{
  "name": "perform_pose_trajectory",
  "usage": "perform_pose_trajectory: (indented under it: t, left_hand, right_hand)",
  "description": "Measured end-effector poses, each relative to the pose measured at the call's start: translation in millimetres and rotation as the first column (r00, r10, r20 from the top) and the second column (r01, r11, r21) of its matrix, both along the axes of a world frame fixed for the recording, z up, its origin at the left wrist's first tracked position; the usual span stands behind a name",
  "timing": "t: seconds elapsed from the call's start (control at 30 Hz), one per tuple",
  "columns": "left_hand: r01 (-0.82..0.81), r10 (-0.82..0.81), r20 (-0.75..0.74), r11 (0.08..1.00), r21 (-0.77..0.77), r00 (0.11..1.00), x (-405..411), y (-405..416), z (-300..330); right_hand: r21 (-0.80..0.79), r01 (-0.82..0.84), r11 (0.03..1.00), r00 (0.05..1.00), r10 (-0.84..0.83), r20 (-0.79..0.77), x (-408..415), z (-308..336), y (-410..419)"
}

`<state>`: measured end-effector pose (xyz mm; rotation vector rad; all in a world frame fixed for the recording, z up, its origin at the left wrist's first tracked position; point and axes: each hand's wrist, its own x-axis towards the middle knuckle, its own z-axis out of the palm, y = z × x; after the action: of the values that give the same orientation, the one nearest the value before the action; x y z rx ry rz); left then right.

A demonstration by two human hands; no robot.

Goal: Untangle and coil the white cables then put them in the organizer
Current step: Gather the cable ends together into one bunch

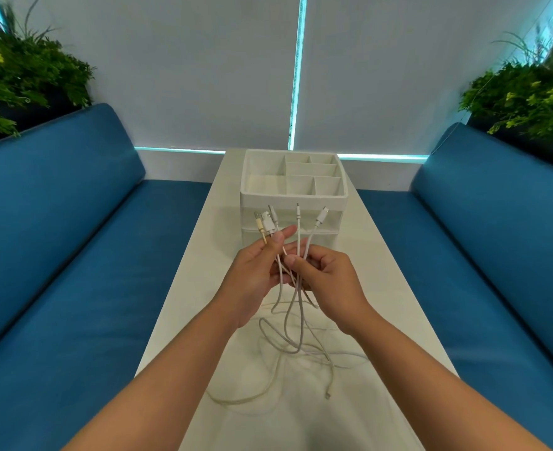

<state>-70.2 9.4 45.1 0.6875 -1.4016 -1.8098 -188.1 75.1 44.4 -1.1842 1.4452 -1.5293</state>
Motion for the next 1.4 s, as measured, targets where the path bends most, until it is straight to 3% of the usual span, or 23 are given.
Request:
perform_pose_trajectory:
  t: [0.13,0.33,0.53,0.67,0.83,0.97,1.07,1.27,1.4]
  left_hand:
    - [-0.040,0.042,0.062,0.999,-0.033,0.997,-3.6,-0.4,-3.9]
    - [-0.045,0.043,0.016,0.987,0.155,0.999,-6.5,-2.9,0.4]
    - [-0.144,0.142,0.036,0.987,0.076,0.989,-8.1,-3.9,0.1]
    - [-0.171,0.170,0.009,0.984,0.050,0.985,-9.2,-0.5,1.1]
    - [-0.103,0.105,0.081,0.994,-0.036,0.991,-9.8,3.5,0.9]
    - [0.007,0.001,-0.064,0.992,0.125,0.998,-3.8,-0.9,1.2]
    - [0.070,-0.043,-0.164,0.985,0.159,0.985,-1.7,1.3,0.3]
    - [0.048,-0.018,-0.190,0.987,0.155,0.982,-5.5,2.9,-1.1]
    - [0.025,-0.007,-0.159,0.993,0.113,0.987,-8.5,4.1,-1.8]
  right_hand:
    - [0.039,0.054,0.998,0.996,-0.051,-0.077,-0.1,-1.7,-1.7]
    - [0.060,0.141,0.988,0.949,-0.118,-0.292,-1.7,-3.1,-2.5]
    - [0.075,0.215,0.974,0.941,-0.185,-0.285,-10.9,-3.5,-3.4]
    - [0.034,0.202,0.979,0.914,-0.176,-0.365,-6.1,-4.1,-1.4]
    - [-0.054,0.163,0.985,0.867,-0.169,-0.469,6.8,-3.8,1.0]
    - [-0.059,0.146,0.988,0.894,-0.157,-0.419,4.9,-1.8,3.0]
    - [-0.074,0.147,0.986,0.916,-0.164,-0.367,6.4,-0.6,2.2]
    - [-0.034,0.069,0.997,0.995,-0.071,-0.074,3.8,0.4,-2.5]
    - [-0.011,0.003,1.000,0.999,-0.003,-0.033,3.2,-0.7,-1.9]
